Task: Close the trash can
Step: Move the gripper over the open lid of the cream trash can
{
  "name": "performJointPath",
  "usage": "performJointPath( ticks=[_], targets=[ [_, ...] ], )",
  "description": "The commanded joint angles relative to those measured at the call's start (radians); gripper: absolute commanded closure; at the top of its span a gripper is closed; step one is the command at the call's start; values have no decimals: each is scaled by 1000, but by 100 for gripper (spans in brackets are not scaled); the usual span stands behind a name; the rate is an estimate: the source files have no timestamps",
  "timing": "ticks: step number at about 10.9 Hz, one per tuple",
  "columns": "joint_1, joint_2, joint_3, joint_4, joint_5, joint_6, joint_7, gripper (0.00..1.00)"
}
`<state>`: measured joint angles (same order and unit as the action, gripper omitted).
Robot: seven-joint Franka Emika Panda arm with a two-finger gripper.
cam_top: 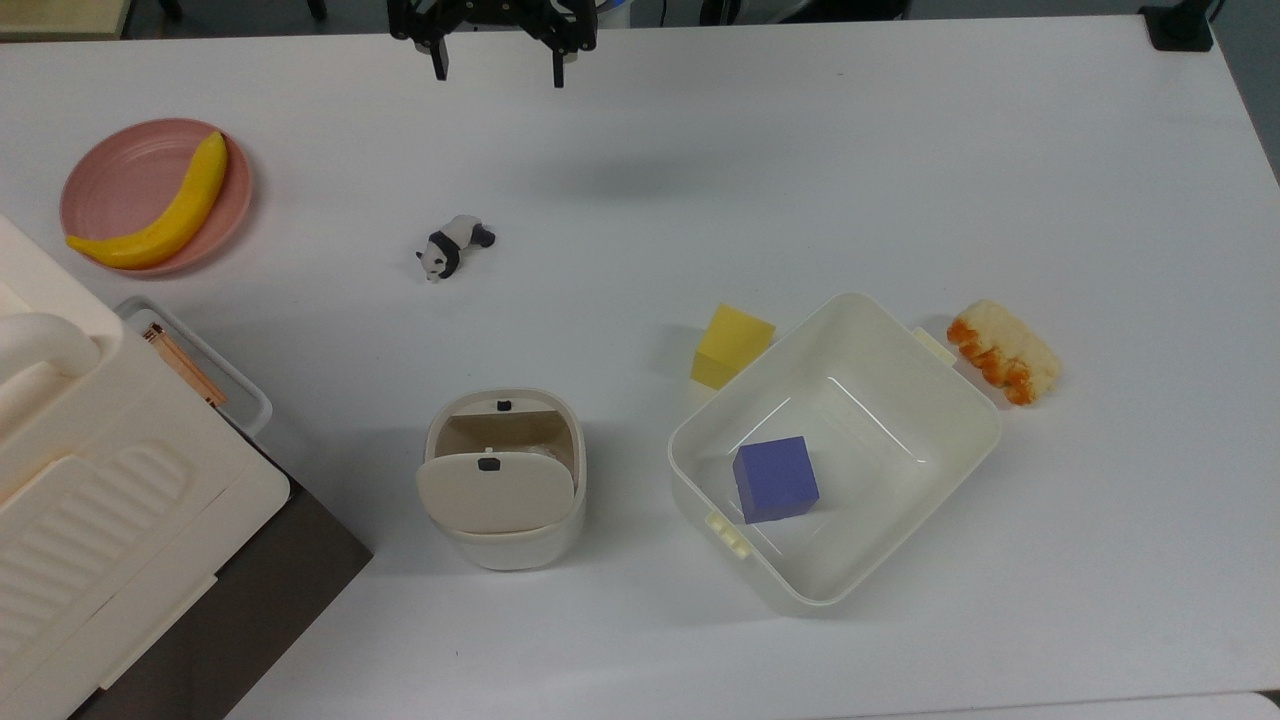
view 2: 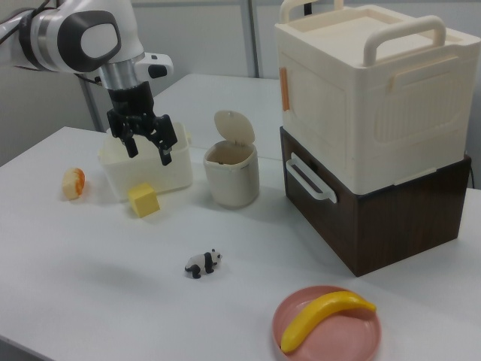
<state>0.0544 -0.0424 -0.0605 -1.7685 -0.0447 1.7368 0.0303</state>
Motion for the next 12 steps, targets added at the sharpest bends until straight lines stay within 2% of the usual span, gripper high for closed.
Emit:
performJointPath(
  ticks=[1, 2, 3, 5, 7, 8, 10, 12],
  targets=[
    [-7, -10, 8, -3, 17, -25, 2, 0],
    [-7, -4, 8, 6, 17, -26, 2, 0],
    [-7, -2, 8, 7, 17, -26, 0, 11],
    [-5, -2, 8, 8, 16, -28, -1, 44],
    [-7, -2, 8, 21, 16, -48, -3, 87],
    [-8, 2, 8, 40, 16, -60, -7, 100],
    [-8, 7, 8, 47, 16, -60, -21, 100],
    [-8, 56, 8, 122, 14, -53, -32, 100]
  ],
)
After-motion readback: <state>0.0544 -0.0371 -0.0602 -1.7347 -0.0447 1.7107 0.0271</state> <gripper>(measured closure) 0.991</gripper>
